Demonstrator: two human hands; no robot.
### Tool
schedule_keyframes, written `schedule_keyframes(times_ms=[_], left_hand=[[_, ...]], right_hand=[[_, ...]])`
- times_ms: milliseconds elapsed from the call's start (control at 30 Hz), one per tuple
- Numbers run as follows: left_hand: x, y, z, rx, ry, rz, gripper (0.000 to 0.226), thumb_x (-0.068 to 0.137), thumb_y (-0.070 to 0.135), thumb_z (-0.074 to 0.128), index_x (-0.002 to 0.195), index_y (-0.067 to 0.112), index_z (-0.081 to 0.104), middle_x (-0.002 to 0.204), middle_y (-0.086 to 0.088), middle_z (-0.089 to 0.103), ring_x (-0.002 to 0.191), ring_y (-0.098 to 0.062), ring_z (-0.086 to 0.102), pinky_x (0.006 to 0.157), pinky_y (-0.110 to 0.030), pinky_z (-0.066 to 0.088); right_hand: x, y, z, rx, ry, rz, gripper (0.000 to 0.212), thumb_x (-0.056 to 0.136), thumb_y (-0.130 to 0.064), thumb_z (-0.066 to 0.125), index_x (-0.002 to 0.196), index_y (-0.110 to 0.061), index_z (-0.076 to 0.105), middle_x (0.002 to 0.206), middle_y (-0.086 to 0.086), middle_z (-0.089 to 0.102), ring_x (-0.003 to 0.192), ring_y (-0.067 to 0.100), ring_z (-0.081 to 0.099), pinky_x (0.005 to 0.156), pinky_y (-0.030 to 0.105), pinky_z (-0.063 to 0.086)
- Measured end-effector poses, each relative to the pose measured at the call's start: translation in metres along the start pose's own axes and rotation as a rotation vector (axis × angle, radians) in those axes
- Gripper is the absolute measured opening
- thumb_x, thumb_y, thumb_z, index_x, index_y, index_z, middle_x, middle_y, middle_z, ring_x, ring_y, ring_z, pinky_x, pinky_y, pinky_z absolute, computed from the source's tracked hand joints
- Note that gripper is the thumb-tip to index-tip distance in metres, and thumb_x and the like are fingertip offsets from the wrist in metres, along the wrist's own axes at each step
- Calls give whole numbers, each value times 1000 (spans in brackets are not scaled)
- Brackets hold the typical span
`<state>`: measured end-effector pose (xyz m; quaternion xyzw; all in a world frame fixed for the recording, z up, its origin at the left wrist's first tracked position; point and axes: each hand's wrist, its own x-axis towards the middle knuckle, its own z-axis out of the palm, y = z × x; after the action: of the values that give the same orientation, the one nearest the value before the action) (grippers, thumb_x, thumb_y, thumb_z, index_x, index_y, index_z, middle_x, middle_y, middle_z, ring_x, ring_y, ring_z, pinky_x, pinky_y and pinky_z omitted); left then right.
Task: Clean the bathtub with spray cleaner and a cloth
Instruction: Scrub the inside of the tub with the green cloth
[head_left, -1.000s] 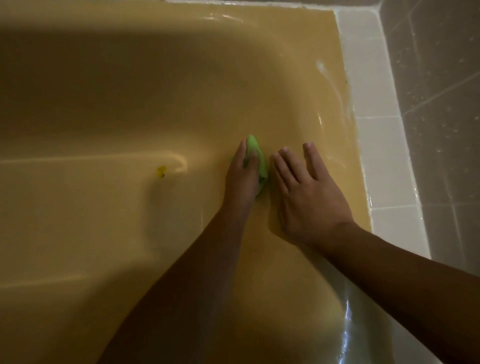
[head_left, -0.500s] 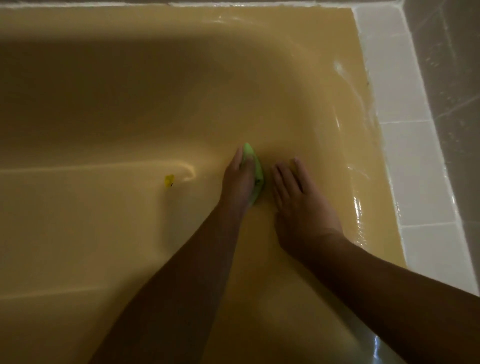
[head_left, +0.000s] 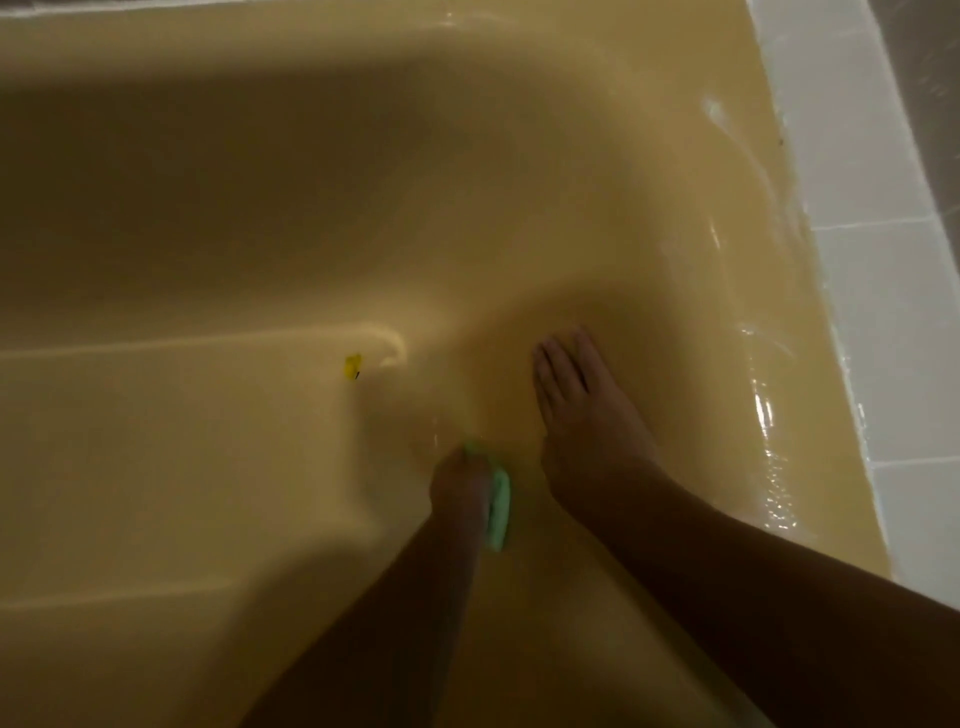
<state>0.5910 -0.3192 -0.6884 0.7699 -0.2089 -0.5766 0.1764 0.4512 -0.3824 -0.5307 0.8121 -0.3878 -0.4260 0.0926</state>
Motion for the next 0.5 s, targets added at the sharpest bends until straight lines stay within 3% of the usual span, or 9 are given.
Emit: schedule_keyframes(times_ms=[100, 167, 200, 333, 433, 500], left_hand=[[44, 96, 10, -151, 39, 68, 50, 78, 39, 54, 114, 11, 73, 108, -12, 73, 101, -31, 70, 91, -40, 58], [62, 138, 11, -235, 38, 178, 48, 74, 43, 55, 116, 24, 70, 100, -3, 71, 95, -27, 69, 85, -37, 55], [64, 144, 10, -221, 14, 257, 48, 78, 45, 56, 123, 30, 67, 105, 1, 71, 102, -26, 69, 89, -37, 55], [32, 76, 10, -87, -52, 385, 58, 95, 56, 53, 148, 32, 54, 140, 7, 63, 125, -13, 61, 107, -36, 50], [-18, -16, 0, -71, -82, 166, 46, 103, 47, 57, 146, 30, 58, 140, -1, 64, 113, -14, 65, 87, -21, 56], [-51, -55, -6, 21, 1, -30, 40, 100, 47, 58, 135, 30, 66, 128, -7, 70, 102, -19, 68, 79, -25, 60]], right_hand=[[3, -8, 3, -31, -2, -8, 82, 107, -54, 16, 158, 4, -8, 166, 32, -13, 156, 47, -12, 117, 71, -15], [4, -12, 5, -48, -6, -9, 79, 107, -52, 13, 158, 4, -10, 167, 31, -14, 157, 45, -13, 117, 70, -16], [4, -13, 5, -51, -9, -9, 78, 107, -52, 12, 158, 3, -10, 167, 30, -14, 157, 45, -13, 118, 69, -15], [0, -11, 3, -30, -22, -27, 78, 108, -51, 15, 159, 2, -10, 169, 28, -12, 157, 43, -11, 119, 69, -15], [-2, -11, 1, -17, -26, -36, 78, 108, -51, 16, 160, 4, -6, 168, 29, -11, 157, 44, -10, 117, 70, -16], [-4, -12, 2, -3, -27, -42, 77, 108, -49, 15, 159, 4, -6, 168, 29, -11, 157, 44, -10, 117, 69, -17]])
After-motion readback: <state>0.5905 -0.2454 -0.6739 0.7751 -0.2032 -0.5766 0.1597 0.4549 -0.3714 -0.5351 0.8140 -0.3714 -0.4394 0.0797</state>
